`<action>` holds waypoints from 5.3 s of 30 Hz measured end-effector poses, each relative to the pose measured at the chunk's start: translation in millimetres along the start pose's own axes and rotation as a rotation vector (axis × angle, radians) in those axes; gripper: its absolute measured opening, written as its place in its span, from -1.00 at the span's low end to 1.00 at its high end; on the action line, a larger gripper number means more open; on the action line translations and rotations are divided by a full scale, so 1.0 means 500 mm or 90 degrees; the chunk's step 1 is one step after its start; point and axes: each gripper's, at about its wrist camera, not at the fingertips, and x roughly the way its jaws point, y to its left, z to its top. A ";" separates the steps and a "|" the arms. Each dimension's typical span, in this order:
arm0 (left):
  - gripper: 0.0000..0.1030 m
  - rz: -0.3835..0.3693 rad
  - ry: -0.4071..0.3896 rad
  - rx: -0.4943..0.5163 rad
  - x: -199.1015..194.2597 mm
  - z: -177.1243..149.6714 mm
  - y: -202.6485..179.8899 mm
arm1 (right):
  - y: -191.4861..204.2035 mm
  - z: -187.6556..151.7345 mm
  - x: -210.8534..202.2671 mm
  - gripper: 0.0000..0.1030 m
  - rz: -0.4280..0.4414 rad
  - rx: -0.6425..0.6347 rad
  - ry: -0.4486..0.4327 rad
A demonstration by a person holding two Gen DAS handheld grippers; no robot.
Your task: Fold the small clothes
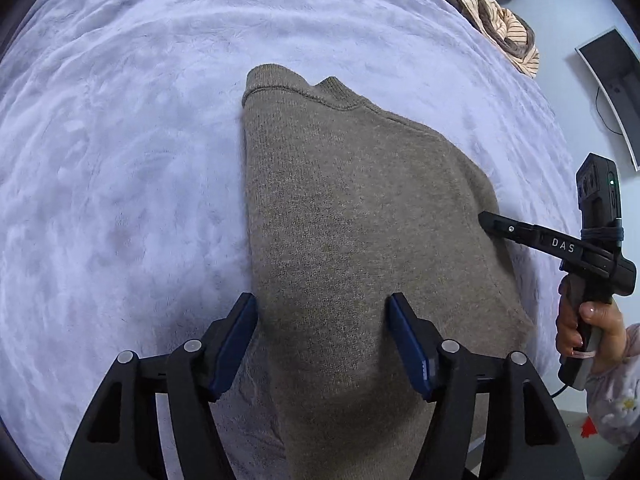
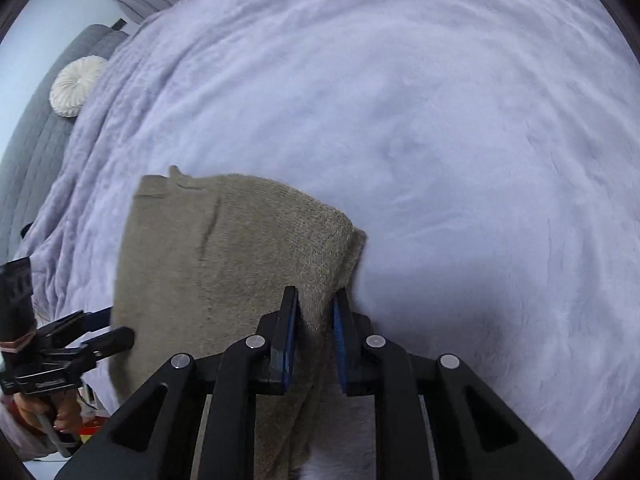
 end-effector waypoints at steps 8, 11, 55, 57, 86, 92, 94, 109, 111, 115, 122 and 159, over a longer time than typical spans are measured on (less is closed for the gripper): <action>0.31 0.041 -0.002 0.016 -0.042 -0.008 -0.007 | -0.015 -0.047 -0.071 -0.47 -0.026 0.061 -0.011; 0.31 0.047 0.000 0.022 -0.059 -0.018 -0.010 | 0.003 -0.083 -0.094 -0.47 0.043 0.078 0.021; 0.45 0.065 0.146 0.022 -0.054 -0.180 0.071 | 0.148 -0.237 -0.080 -0.78 -0.145 0.063 0.098; 0.45 0.070 0.144 0.015 -0.059 -0.179 0.075 | 0.180 -0.232 -0.092 -0.78 -0.137 0.029 0.076; -0.03 0.094 0.056 0.031 -0.063 -0.083 -0.025 | 0.070 -0.146 -0.081 -0.85 -0.122 0.062 0.119; -0.03 0.096 0.056 0.025 -0.093 -0.088 -0.036 | 0.061 -0.166 -0.125 -0.85 -0.104 0.099 0.109; -0.03 0.103 0.055 0.025 -0.110 -0.092 -0.038 | 0.072 -0.161 -0.130 -0.77 -0.099 0.099 0.110; 0.47 0.118 0.020 -0.017 -0.198 -0.099 -0.032 | 0.197 -0.126 -0.156 -0.12 -0.130 0.038 0.085; 0.97 0.111 0.012 -0.031 -0.206 -0.096 -0.028 | 0.210 -0.125 -0.160 0.56 -0.137 0.031 0.073; 1.00 0.121 0.007 -0.030 -0.211 -0.089 -0.027 | 0.224 -0.124 -0.161 0.58 -0.140 0.031 0.067; 1.00 0.159 0.009 -0.014 -0.212 -0.081 -0.030 | 0.237 -0.124 -0.167 0.99 -0.222 0.005 0.032; 1.00 0.219 -0.016 0.001 -0.222 -0.072 -0.038 | 0.241 -0.114 -0.166 0.99 -0.247 0.013 0.038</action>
